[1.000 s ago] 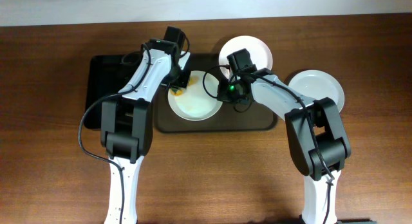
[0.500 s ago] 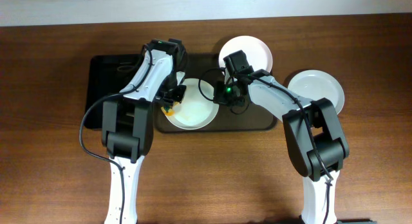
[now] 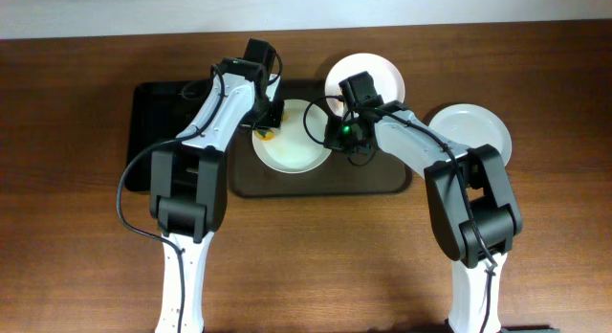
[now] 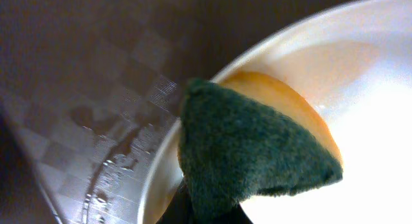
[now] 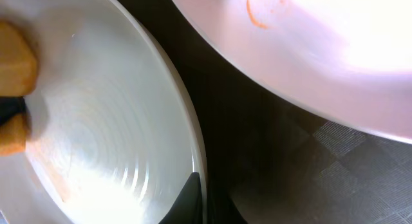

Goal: Clean dirty plates on tray and stack at the side
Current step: 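Scrub the plate with the sponge in left gripper while right holds rim, then raise the sponge with left gripper away from the plate, then lift the cleaned plate with right gripper and carry it right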

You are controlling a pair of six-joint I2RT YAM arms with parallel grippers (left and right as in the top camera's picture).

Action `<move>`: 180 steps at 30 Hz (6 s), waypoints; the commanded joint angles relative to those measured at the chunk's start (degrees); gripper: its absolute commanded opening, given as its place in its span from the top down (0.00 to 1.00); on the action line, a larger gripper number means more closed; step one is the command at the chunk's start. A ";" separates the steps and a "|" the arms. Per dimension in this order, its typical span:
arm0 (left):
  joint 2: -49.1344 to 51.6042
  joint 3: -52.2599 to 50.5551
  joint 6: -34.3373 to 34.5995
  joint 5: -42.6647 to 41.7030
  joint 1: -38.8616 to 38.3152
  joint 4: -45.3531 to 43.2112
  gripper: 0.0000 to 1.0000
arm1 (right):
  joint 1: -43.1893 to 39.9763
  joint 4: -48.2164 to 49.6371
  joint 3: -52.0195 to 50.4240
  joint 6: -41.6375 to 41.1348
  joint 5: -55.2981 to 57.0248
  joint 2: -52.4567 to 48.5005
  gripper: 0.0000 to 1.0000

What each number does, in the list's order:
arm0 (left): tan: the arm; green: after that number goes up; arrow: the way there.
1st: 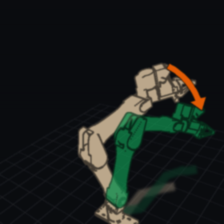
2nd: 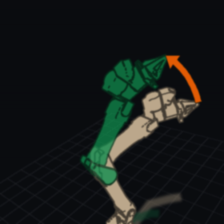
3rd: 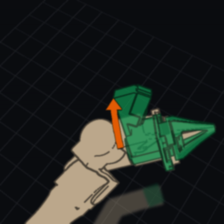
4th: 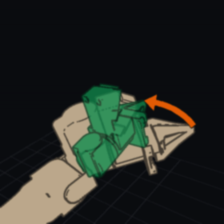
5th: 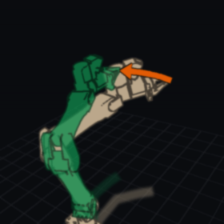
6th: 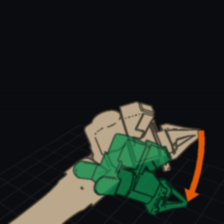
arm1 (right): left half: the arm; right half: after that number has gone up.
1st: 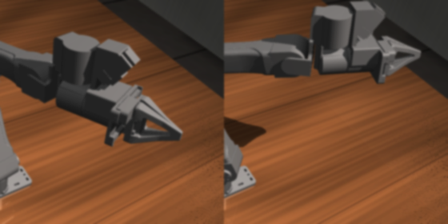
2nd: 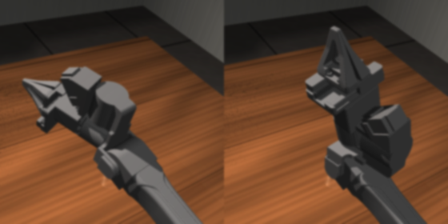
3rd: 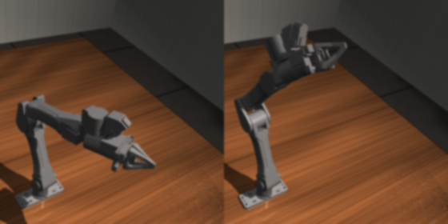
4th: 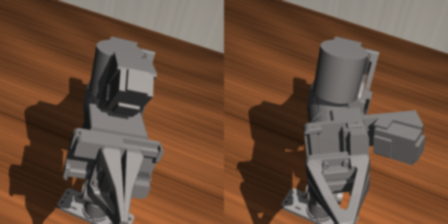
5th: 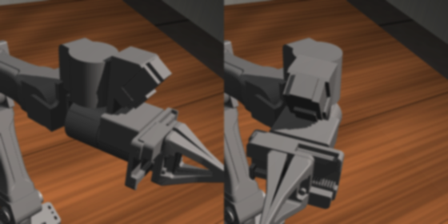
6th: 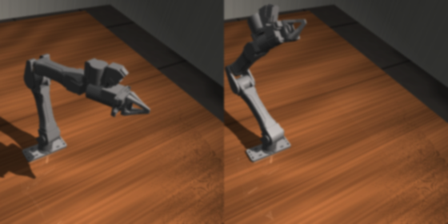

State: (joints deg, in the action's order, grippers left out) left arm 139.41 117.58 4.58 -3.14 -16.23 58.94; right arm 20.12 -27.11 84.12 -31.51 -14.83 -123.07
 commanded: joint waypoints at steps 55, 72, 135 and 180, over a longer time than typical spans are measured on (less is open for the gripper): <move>3.52 -1.88 -20.92 -21.75 -1.18 11.15 0.99 | -0.20 -0.50 0.48 0.55 1.38 -1.11 0.96; 3.52 -1.88 1.27 0.57 2.45 3.43 0.99 | -0.20 -0.50 0.48 0.55 1.40 -1.11 0.96; 3.52 26.84 -18.78 -35.12 13.81 30.18 0.99 | -1.16 -14.82 0.50 5.62 13.53 17.94 0.96; 4.15 26.77 -9.75 -16.74 10.36 23.34 0.99 | 11.58 -21.75 0.44 2.75 40.04 27.93 0.96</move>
State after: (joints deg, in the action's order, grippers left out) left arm 143.28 143.70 -5.93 -20.05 -6.15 82.41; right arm 37.98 -48.75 84.42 -27.81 45.47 -99.48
